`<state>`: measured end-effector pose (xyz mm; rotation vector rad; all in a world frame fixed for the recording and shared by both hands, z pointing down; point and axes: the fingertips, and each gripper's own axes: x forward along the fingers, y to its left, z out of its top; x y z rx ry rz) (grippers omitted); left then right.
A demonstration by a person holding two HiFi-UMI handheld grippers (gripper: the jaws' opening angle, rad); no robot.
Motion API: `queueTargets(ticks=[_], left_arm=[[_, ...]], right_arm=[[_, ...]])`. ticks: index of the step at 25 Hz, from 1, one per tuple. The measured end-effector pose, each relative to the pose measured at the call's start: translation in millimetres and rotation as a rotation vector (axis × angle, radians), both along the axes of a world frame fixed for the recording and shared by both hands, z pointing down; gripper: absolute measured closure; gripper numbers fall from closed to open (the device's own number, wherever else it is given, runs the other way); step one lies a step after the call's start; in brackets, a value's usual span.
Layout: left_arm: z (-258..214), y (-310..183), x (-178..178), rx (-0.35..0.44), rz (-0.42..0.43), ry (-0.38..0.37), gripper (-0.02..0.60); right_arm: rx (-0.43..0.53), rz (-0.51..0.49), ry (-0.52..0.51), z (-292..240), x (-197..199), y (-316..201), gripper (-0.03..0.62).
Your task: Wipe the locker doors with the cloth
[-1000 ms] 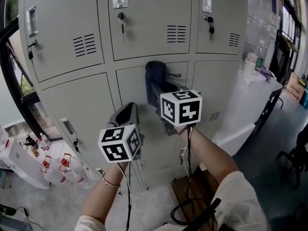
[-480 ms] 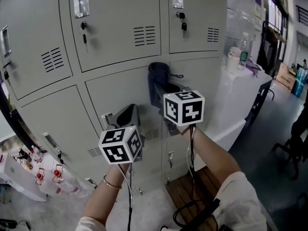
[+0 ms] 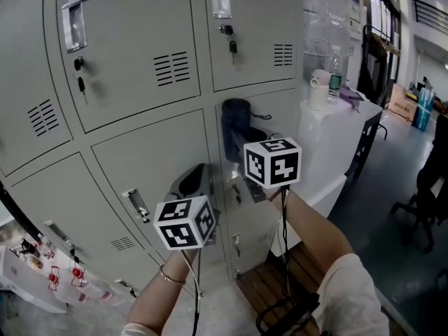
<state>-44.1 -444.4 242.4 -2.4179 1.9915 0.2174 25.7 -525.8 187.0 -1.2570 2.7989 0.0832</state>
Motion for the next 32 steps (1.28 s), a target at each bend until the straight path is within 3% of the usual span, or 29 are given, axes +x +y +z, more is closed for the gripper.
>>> queueTargets(ticks=[18,32], left_arm=[[-8,-51,82,-0.001,0.166,0.015,0.572],[-4,-62,101,-0.022,0.223,0.021,0.572]], right_arm=[[-0.047,0.202,-0.001,2,112,-78,0.546],[-0.049,0.379,0.016,6,166,-115,0.546]])
